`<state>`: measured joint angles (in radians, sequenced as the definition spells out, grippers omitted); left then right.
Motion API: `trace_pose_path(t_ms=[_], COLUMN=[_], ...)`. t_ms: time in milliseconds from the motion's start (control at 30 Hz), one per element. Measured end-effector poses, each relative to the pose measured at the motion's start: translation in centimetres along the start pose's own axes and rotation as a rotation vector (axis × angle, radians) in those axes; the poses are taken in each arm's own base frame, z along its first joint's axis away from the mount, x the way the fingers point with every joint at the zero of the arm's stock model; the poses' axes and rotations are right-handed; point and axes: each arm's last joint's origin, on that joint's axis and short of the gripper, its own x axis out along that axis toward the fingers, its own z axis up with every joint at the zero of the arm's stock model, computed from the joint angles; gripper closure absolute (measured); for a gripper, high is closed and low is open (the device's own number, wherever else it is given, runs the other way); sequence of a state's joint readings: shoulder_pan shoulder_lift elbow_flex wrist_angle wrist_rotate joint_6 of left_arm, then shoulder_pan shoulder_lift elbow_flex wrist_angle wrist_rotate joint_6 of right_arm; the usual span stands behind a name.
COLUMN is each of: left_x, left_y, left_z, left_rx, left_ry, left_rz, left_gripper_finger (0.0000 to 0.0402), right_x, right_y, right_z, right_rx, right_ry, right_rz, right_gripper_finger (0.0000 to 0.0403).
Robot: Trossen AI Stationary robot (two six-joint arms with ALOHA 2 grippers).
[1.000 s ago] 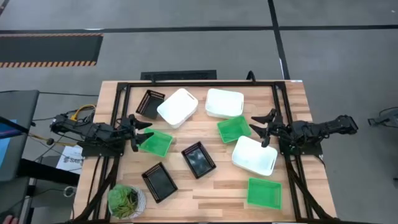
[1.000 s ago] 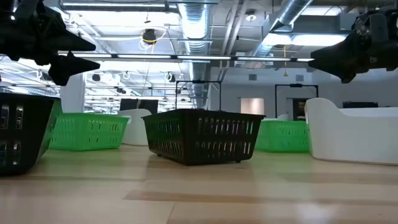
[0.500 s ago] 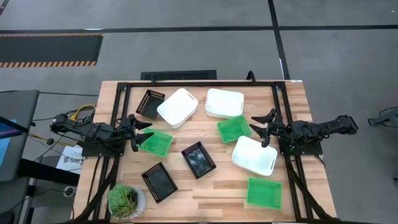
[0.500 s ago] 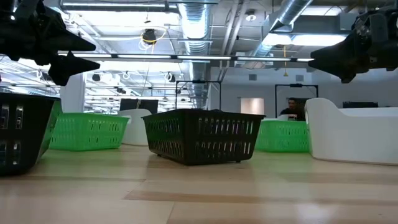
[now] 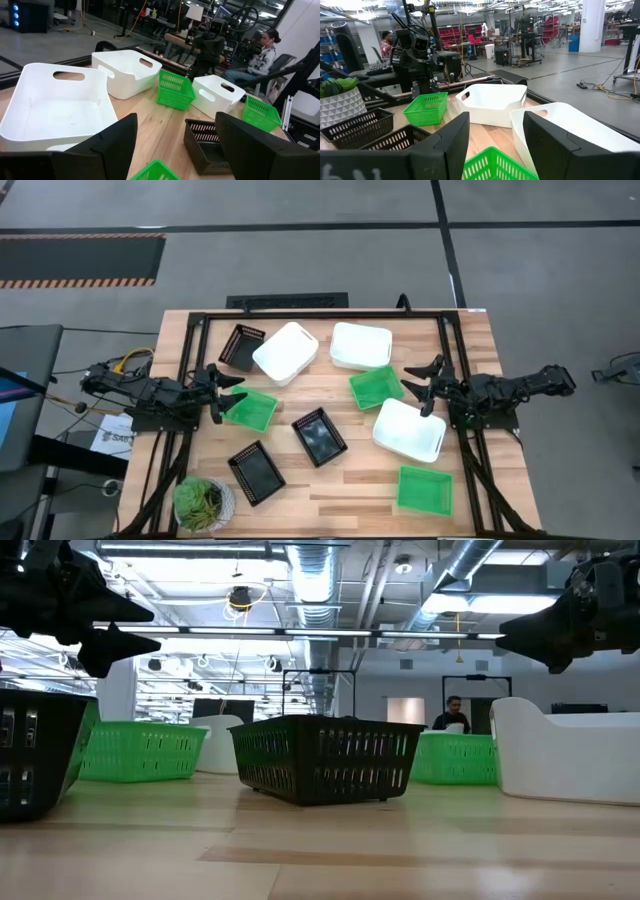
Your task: Stack baskets by color
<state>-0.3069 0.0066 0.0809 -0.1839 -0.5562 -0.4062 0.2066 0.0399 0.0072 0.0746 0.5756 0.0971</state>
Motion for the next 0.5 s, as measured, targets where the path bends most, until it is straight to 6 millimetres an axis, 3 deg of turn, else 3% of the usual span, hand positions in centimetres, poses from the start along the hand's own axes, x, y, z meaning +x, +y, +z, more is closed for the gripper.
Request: trace_pose_path(t_ms=[500], left_x=[0.01], left_y=[-0.04], left_z=[0.06], left_rx=[-0.006], left_ry=[-0.009], left_rz=[-0.004], left_gripper_finger=[0.0145], right_x=[0.0], right_y=[0.0], right_z=[0.01], right_rx=[-0.014], right_ry=[0.0], right_rz=[0.0], right_gripper_finger=[0.0191])
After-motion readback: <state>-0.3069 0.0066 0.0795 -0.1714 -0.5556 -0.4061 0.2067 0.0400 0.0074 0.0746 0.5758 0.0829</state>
